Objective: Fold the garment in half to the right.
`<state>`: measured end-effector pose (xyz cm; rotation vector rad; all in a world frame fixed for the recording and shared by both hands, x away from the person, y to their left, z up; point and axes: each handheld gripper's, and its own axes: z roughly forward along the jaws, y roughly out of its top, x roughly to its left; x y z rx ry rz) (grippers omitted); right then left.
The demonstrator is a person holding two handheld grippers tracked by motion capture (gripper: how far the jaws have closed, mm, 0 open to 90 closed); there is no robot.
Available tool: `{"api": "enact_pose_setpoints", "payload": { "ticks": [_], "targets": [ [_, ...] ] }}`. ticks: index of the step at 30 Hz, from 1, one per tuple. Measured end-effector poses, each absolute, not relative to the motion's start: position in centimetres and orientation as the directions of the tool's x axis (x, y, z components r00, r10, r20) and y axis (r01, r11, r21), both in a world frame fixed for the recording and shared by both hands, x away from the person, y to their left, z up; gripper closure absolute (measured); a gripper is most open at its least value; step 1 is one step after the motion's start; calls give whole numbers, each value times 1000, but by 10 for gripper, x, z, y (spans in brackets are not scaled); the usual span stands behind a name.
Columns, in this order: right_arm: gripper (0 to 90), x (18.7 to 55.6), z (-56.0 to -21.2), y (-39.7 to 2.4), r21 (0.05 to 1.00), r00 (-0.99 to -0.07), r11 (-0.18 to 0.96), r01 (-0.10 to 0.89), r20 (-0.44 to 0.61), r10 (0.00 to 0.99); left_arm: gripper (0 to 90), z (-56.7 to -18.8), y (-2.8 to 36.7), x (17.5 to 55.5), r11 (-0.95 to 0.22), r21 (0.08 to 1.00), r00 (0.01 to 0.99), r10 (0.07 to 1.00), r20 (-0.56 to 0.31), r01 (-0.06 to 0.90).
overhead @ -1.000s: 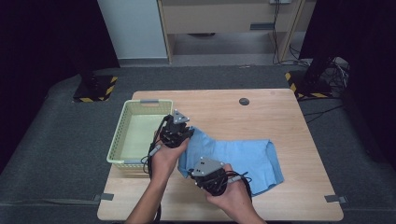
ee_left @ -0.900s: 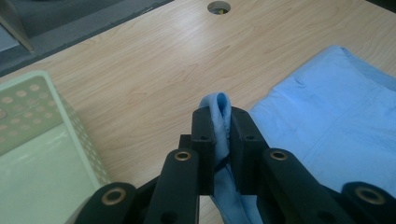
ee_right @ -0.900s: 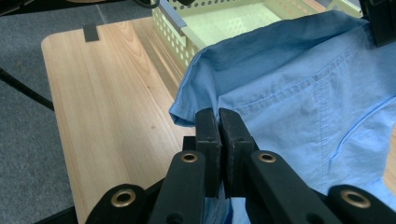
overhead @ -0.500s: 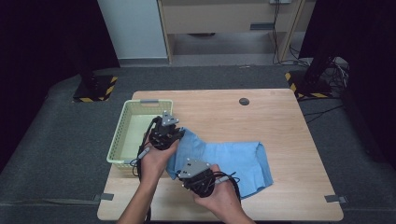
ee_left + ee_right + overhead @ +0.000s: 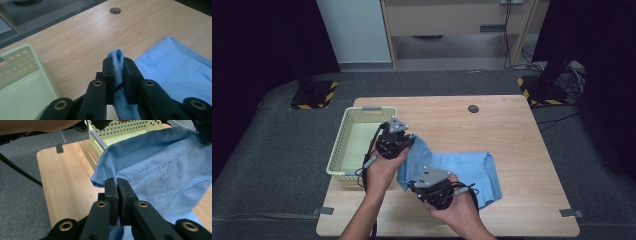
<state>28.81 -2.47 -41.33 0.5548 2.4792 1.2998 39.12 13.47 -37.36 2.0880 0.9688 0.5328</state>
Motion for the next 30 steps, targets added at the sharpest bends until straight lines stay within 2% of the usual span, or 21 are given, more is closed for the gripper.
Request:
{"api": "enact_pose_setpoints", "payload": {
  "ticks": [13, 30],
  "targets": [
    [875, 290, -408, -79, 846, -854, 476, 240, -49, 518, 819, -372, 77, 405, -465, 766, 665, 744, 67, 443],
    [873, 295, -415, -127, 839, -825, 454, 298, -14, 566, 819, -381, 30, 416, -486, 754, 692, 719, 59, 442]
  ]
}}
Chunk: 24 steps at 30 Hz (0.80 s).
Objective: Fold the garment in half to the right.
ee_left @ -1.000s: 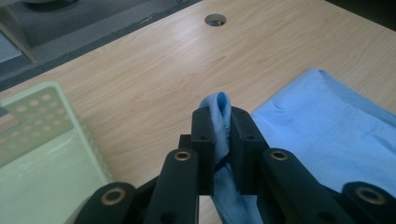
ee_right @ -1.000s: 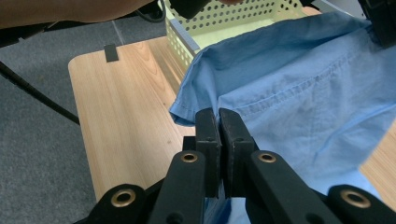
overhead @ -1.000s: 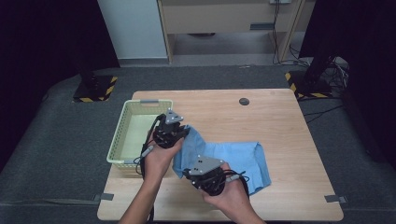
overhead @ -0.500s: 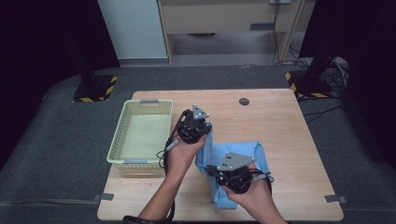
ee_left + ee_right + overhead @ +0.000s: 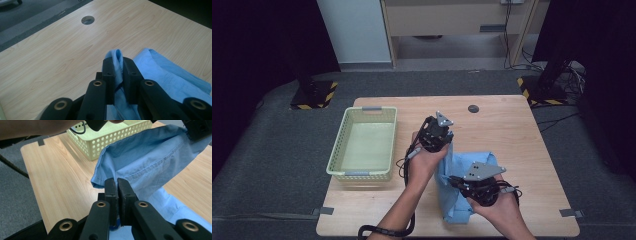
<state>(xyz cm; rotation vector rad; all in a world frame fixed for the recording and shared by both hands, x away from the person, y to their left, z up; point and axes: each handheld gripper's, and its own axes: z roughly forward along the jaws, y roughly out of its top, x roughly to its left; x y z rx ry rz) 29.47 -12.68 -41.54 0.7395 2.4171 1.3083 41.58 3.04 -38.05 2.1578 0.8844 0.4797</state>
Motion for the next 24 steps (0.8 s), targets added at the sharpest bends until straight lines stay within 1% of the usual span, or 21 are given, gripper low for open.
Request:
{"api": "enact_pose_setpoints", "payload": {
  "ticks": [24],
  "targets": [
    [864, 297, -450, -173, 797, -781, 459, 393, 25, 624, 830, -415, -26, 423, -526, 718, 727, 686, 42, 456]
  ]
}}
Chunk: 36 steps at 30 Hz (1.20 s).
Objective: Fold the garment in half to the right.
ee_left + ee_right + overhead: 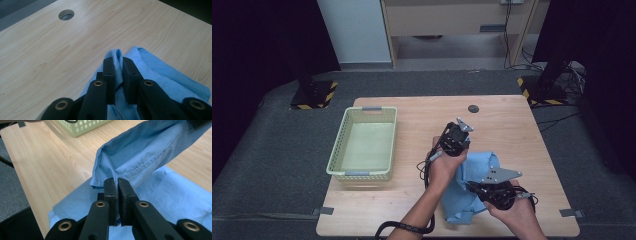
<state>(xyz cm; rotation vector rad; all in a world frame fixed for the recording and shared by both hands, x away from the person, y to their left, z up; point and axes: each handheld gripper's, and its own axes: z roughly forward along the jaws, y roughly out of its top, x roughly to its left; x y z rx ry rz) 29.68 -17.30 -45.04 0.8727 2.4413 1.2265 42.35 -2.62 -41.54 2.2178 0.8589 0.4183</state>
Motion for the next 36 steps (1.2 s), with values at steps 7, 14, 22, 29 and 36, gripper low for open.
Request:
{"api": "enact_pose_setpoints", "payload": {
  "ticks": [7, 14, 22, 29, 36],
  "targets": [
    [846, 294, -456, -182, 788, -775, 462, 406, 29, 631, 832, -419, -38, 424, -534, 713, 736, 676, 37, 455],
    [786, 292, -462, -188, 773, -767, 471, 425, 32, 641, 834, -428, -47, 425, -541, 704, 738, 674, 35, 461],
    [593, 289, -466, -189, 758, -765, 493, 427, 13, 644, 837, -433, -49, 427, -543, 696, 736, 676, 29, 471],
    [397, 287, -462, -185, 753, -757, 501, 428, -5, 653, 837, -433, -50, 426, -544, 696, 738, 674, 30, 469],
    [223, 284, -462, -179, 750, -754, 522, 407, -46, 655, 837, -433, -48, 427, -538, 699, 734, 679, 28, 471]
  ]
}}
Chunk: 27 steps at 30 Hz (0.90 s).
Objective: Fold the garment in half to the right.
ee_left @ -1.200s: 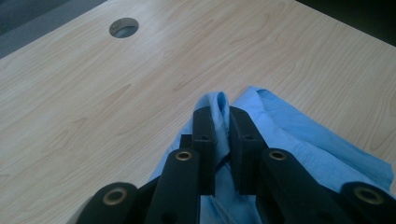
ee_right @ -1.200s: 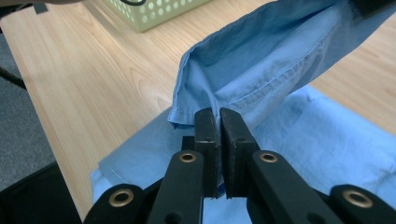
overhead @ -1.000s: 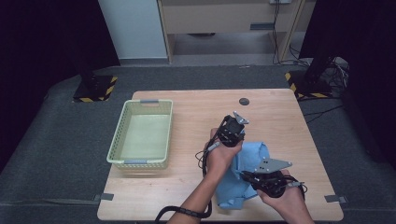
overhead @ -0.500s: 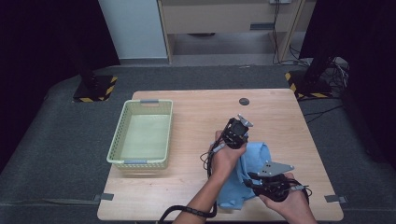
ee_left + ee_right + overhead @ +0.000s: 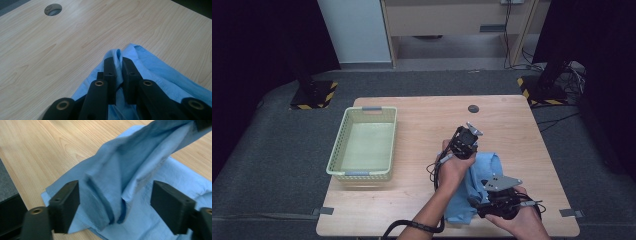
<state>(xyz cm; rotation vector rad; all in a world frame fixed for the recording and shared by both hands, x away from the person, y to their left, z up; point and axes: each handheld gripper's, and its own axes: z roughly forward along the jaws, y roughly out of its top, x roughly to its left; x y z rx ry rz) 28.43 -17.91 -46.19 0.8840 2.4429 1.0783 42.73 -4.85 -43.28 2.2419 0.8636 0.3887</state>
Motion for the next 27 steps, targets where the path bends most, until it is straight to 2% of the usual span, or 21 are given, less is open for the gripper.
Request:
{"api": "enact_pose_setpoints", "payload": {
  "ticks": [4, 8, 10, 16, 19, 21, 24, 26, 27],
  "targets": [
    [161, 285, -464, -175, 742, -752, 536, 403, -66, 656, 837, -432, -49, 426, -538, 701, 737, 676, 27, 468],
    [180, 290, -466, -174, 730, -743, 538, 421, -62, 666, 837, -430, -51, 424, -537, 705, 741, 671, 24, 463],
    [269, 292, -467, -174, 732, -740, 534, 424, -60, 670, 837, -429, -51, 423, -538, 708, 744, 668, 26, 458],
    [655, 297, -469, -179, 731, -725, 511, 453, -32, 688, 836, -426, -51, 424, -524, 717, 744, 668, 12, 459],
    [796, 297, -468, -181, 736, -722, 510, 446, -41, 690, 834, -425, -52, 423, -523, 721, 746, 665, 12, 454],
    [847, 296, -467, -183, 741, -721, 509, 438, -49, 691, 824, -424, -52, 423, -520, 726, 748, 663, 10, 451],
    [863, 295, -468, -186, 736, -716, 515, 439, -60, 695, 761, -424, -52, 421, -511, 735, 750, 661, 7, 445],
    [865, 294, -471, -188, 734, -712, 515, 442, -62, 700, 700, -424, -51, 420, -506, 743, 750, 661, 8, 438],
    [866, 294, -472, -190, 734, -710, 516, 443, -65, 702, 639, -423, -51, 419, -504, 745, 749, 663, 10, 436]
  ]
}}
